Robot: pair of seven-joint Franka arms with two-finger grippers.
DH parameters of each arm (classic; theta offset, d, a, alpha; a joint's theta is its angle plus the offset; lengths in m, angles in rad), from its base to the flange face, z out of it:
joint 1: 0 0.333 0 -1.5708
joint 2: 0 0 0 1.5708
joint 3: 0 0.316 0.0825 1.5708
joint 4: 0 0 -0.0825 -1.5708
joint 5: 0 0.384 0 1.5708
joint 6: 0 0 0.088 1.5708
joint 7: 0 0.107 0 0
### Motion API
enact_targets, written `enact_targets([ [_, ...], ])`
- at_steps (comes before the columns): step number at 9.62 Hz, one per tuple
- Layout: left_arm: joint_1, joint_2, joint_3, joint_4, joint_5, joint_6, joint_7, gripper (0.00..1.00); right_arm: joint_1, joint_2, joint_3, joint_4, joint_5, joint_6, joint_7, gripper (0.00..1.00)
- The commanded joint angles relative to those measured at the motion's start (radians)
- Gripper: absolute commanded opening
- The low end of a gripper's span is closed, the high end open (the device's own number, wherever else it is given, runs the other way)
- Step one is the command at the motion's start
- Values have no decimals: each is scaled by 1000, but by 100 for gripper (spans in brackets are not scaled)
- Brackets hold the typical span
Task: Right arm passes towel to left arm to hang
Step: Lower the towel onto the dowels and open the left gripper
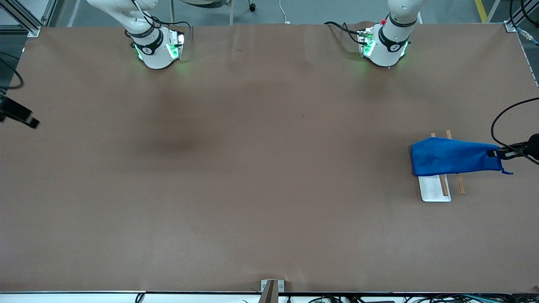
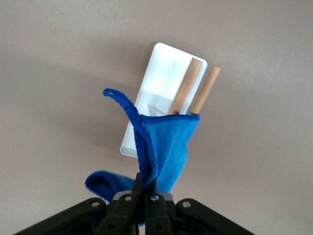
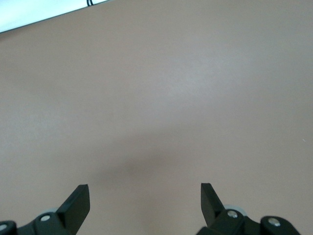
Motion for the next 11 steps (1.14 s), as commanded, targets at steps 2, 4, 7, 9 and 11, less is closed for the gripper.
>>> enact_targets([
  [2,14,69,-1,42,89,32,65,1,19,8,-6,21,-25,-31,-22,100],
  [4,16,95,-3,42,124,34,67,21,-13,7,45,15,-47,-31,-22,100],
  [7,31,98,-3,43,149,32,108,100,-2,8,47,70,-116,-65,1,100],
  [9,29,86,-12,80,147,25,124,100,-4,8,48,65,-111,-82,30,100],
  [11,28,17,-55,88,146,8,125,100,-16,11,42,62,-61,-80,27,100],
])
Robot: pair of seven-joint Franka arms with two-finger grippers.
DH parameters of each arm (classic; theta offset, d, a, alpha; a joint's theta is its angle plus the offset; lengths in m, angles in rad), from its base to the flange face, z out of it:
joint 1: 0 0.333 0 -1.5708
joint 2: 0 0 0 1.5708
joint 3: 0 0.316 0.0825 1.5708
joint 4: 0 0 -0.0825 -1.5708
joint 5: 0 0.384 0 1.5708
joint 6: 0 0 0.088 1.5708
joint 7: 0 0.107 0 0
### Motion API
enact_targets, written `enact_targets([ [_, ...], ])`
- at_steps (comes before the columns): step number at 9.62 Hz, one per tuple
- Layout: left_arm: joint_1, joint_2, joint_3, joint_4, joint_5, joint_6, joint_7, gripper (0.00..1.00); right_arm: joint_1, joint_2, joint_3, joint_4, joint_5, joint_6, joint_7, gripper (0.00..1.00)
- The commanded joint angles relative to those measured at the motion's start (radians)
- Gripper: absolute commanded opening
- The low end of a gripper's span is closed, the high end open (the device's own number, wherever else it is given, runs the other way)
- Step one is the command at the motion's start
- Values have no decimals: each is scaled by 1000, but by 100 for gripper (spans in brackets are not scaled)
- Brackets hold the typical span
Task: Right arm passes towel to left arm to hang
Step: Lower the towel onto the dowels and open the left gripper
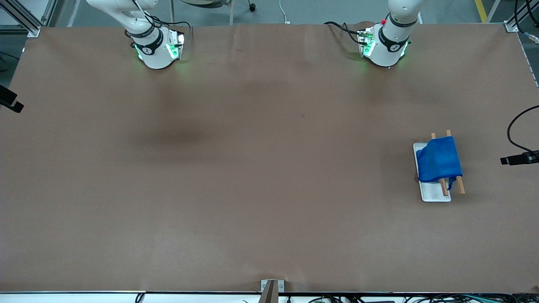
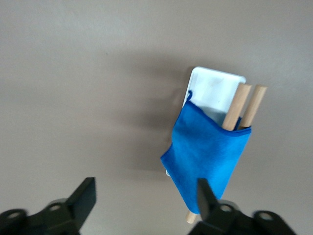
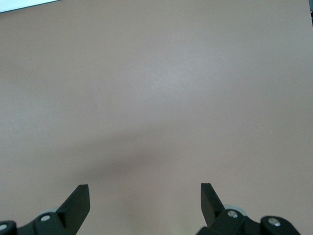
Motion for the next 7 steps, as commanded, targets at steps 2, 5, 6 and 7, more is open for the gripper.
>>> enact_targets([
  [2,0,-144,-93,-9,12,-42,-5,100,-21,1,8,0,27,-8,14,100],
  [5,0,-267,-179,-9,-26,-109,-129,100,-23,1,7,-2,27,-10,15,100],
  [6,0,-300,-209,-9,-43,-131,-168,100,-23,1,5,-2,27,-10,15,100],
  [7,0,-317,-245,-9,-46,-152,-172,100,-23,1,5,-2,27,-10,15,100],
])
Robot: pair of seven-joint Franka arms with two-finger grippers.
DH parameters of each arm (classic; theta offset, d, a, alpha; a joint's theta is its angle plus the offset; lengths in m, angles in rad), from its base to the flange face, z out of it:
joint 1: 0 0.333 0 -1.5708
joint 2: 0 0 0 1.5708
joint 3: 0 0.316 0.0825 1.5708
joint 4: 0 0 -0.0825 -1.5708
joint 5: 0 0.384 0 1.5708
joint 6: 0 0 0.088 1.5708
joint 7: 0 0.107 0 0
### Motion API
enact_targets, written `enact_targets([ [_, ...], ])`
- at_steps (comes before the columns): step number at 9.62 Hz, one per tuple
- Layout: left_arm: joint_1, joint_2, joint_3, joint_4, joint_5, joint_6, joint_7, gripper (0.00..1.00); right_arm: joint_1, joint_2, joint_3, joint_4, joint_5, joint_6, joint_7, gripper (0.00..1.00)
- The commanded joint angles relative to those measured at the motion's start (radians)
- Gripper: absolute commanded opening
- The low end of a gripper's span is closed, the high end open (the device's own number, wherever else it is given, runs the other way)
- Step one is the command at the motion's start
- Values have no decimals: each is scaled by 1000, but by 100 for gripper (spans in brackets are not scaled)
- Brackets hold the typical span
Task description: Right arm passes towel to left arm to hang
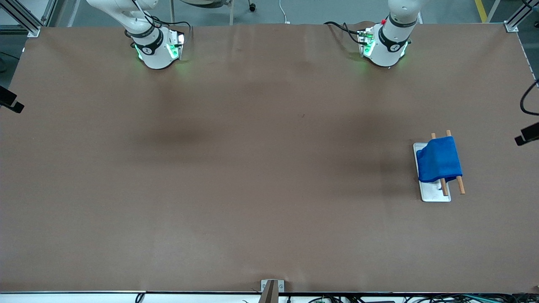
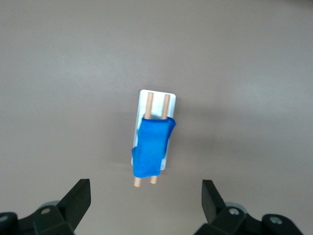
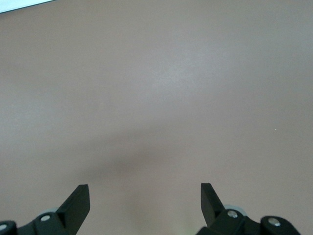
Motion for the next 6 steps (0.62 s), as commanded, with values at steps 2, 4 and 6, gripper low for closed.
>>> enact_targets([
  [2,4,-41,-79,-9,-53,-75,-21,100,-12,-2,5,-1,20,-6,13,100],
  [4,-69,-98,-52,-15,-74,-89,-12,100,-10,-1,5,-2,20,-3,12,100],
  [6,-248,-156,114,-55,-77,-134,-10,100,-12,1,5,-5,20,-1,9,100],
])
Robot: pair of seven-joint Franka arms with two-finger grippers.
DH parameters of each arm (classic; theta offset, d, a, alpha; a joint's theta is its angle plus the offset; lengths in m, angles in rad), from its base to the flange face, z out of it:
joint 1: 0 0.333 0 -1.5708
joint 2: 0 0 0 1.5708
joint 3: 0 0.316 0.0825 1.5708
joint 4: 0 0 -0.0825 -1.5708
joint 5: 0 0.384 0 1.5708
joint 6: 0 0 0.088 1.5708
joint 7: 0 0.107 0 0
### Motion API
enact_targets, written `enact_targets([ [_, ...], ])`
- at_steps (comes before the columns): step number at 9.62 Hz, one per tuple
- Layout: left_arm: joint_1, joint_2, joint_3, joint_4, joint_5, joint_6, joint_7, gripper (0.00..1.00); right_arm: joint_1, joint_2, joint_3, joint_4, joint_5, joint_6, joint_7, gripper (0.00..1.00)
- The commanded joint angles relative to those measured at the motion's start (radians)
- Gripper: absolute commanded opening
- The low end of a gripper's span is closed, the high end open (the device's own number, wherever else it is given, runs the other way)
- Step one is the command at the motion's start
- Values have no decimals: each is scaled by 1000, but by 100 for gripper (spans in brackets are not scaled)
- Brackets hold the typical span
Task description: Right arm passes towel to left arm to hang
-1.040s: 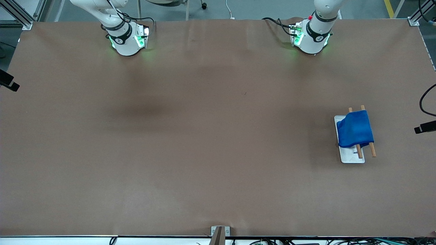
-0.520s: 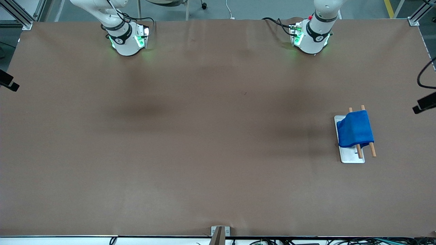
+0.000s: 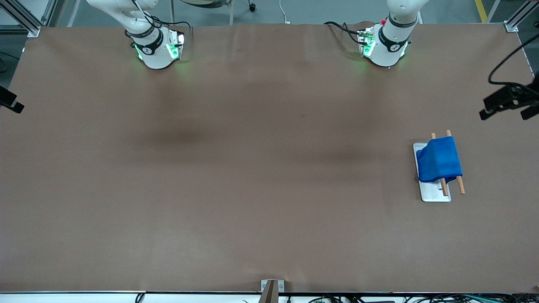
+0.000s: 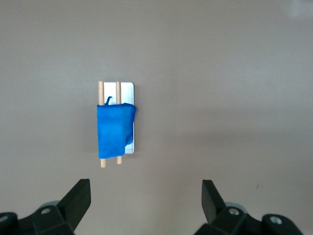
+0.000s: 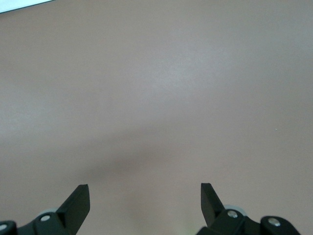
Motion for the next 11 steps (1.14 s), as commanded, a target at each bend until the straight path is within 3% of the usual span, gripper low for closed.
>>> enact_targets([
  [1,-199,-54,212,-78,-44,-22,1,100,-9,-5,5,-27,18,5,9,100],
  [2,-308,-68,330,-101,-55,-22,0,100,-6,-7,5,-28,18,-1,9,100],
  [5,-505,-149,522,-210,-112,-9,-20,100,-8,-5,4,-28,18,-5,-31,100],
  [8,-540,-237,540,-339,-113,50,-19,100,-9,-5,5,-28,18,6,-33,100],
  [11,-535,-193,529,-267,-94,31,0,100,-9,-5,5,-28,22,14,-33,100],
])
